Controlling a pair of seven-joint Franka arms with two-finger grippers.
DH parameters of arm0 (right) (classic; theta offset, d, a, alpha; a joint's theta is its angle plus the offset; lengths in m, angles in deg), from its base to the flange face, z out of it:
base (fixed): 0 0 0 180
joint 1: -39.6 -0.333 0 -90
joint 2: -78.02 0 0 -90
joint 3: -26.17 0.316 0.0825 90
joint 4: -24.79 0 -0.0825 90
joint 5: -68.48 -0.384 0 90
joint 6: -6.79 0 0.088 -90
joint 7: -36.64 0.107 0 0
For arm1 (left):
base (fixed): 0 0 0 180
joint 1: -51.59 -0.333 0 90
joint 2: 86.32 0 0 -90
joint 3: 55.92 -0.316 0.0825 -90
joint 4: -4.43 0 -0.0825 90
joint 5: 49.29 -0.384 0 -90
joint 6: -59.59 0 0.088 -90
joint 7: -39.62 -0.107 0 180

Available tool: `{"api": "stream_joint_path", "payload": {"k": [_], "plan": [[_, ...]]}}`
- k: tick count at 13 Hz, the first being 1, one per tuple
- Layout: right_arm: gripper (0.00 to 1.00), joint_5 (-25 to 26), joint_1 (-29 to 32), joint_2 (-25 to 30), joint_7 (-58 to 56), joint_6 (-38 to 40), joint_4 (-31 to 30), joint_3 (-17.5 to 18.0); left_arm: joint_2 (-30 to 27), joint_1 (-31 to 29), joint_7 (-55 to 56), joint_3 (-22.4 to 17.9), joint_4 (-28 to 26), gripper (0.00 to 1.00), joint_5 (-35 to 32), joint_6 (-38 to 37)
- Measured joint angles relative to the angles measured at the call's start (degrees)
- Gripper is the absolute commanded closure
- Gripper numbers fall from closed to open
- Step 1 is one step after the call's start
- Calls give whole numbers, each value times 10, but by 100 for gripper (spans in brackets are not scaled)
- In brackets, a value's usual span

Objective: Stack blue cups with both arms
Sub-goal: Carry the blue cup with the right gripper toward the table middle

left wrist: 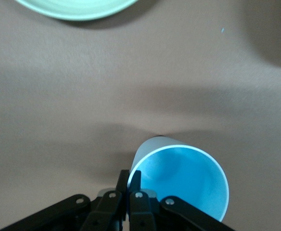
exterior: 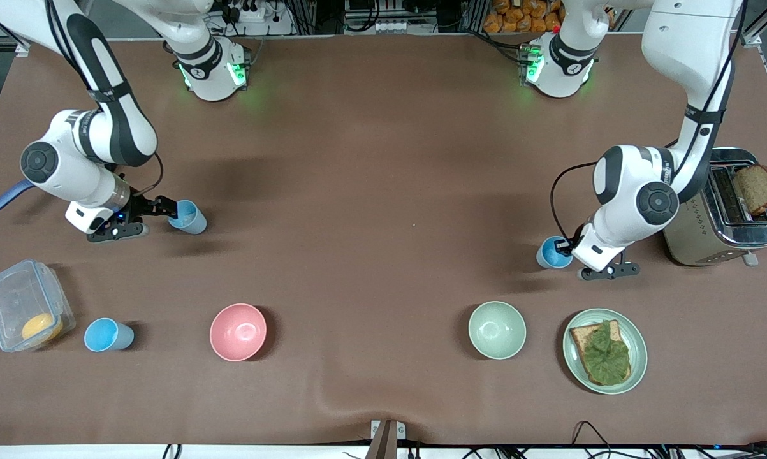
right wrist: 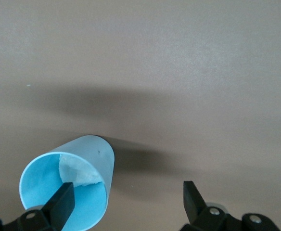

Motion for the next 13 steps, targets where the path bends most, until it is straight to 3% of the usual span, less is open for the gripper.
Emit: {"api": "stream_joint_path", "payload": {"k": [1,3,4,7,8,13], "plan": [[3,0,0,0,0,-1,-4,0,-6,0,0,0,4,100,0,-2],[21,0,0,-1,0,-3,-8,1,-26,0,0,1,19,100,0,-35],[33,0,0,-2,0,-6,-10,1,-38,0,0,1,31,100,0,-62],[90,-1,-2,-9,0,-13,-10,3,-60,0,0,10,73,100,0,-135],[100,-1,-3,-11,1,-14,-10,4,-61,1,0,13,81,100,0,-140],[100,-44,-21,-11,5,-15,-9,8,-66,-1,-6,14,113,100,0,-181]]}}
